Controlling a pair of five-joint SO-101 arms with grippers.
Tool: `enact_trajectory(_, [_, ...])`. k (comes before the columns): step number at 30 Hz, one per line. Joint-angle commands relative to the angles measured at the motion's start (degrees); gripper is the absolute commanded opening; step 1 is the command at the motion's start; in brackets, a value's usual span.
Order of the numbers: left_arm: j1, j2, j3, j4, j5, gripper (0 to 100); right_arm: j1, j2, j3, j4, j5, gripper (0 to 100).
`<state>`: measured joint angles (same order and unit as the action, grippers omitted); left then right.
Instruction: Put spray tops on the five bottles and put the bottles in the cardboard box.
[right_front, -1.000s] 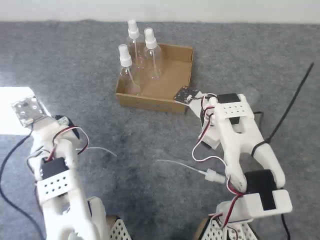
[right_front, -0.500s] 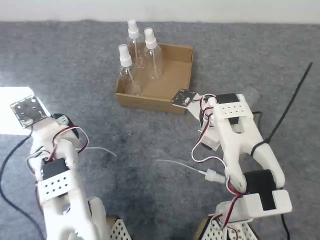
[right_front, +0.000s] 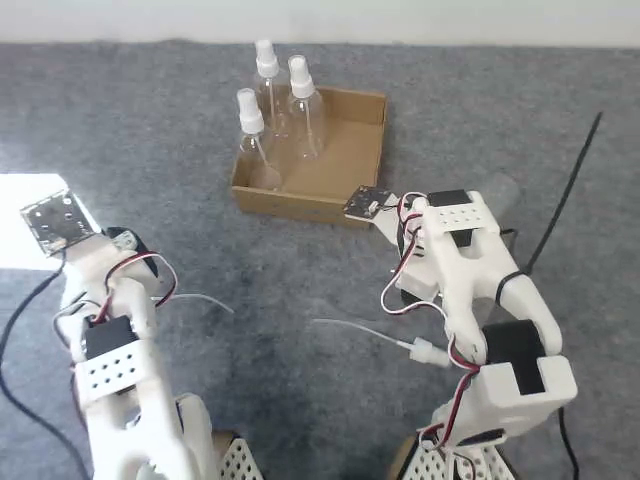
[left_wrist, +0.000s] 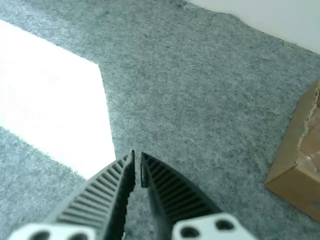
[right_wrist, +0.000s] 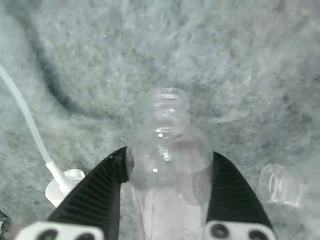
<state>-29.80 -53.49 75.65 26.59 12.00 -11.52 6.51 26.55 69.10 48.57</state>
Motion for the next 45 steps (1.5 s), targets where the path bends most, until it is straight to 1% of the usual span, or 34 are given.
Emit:
enact_trajectory(1, [-0.26, -1.49, -0.40, -1.49, -0.44, 2, 0.66, -8.31, -2.02, 1.63, 0.26, 8.8])
enact_trajectory(6, [-0.26, -1.49, -0.40, -1.49, -0.44, 2, 0.84, -17.89, -2.11, 6.37, 0.18, 9.1])
enact_trajectory(9, [-0.26, -1.49, -0.40, -1.49, -0.44, 2, 0.31, -23.87, -2.11, 7.69, -2.90, 9.1])
enact_trajectory(13, [-0.26, -1.49, -0.40, -1.49, -0.44, 2, -1.71, -30.37, -2.11, 7.60, -9.76, 9.1])
enact_trajectory(18, [-0.18, -1.49, -0.48, -1.23, -0.44, 2, -7.96, -36.18, -2.11, 7.60, -19.69, 8.8])
enact_trajectory(20, [-0.09, -1.49, -1.01, 0.62, -0.44, 2, -11.12, -37.85, -2.11, 7.69, -23.82, 8.8])
enact_trajectory(23, [0.00, -1.49, -2.95, 4.22, -0.44, 2, -16.13, -38.64, -2.11, 7.34, -30.15, 9.1])
enact_trajectory(28, [0.00, -1.49, -3.30, 4.66, -0.44, 2, -23.43, -39.25, -2.20, 7.08, -40.70, 9.1])
enact_trajectory(30, [0.09, -1.49, -3.38, 4.66, -0.35, 2, -25.10, -39.34, -2.20, 7.08, -44.04, 9.1])
enact_trajectory(33, [0.18, -1.49, -4.53, 5.36, -0.18, 2, -25.71, -39.34, -2.20, 7.08, -48.26, 9.1])
enact_trajectory(36, [0.18, -1.49, -6.99, 10.46, -0.18, 2, -25.54, -39.34, -2.02, 7.08, -50.64, 9.1])
enact_trajectory(41, [0.00, -1.49, -14.20, 22.59, -0.62, 2, -25.63, -39.34, -1.85, 7.52, -52.40, 8.7])
enact_trajectory(45, [0.00, -1.49, -21.05, 33.14, -4.84, 2, -25.63, -39.34, -1.76, 7.69, -52.40, 8.7])
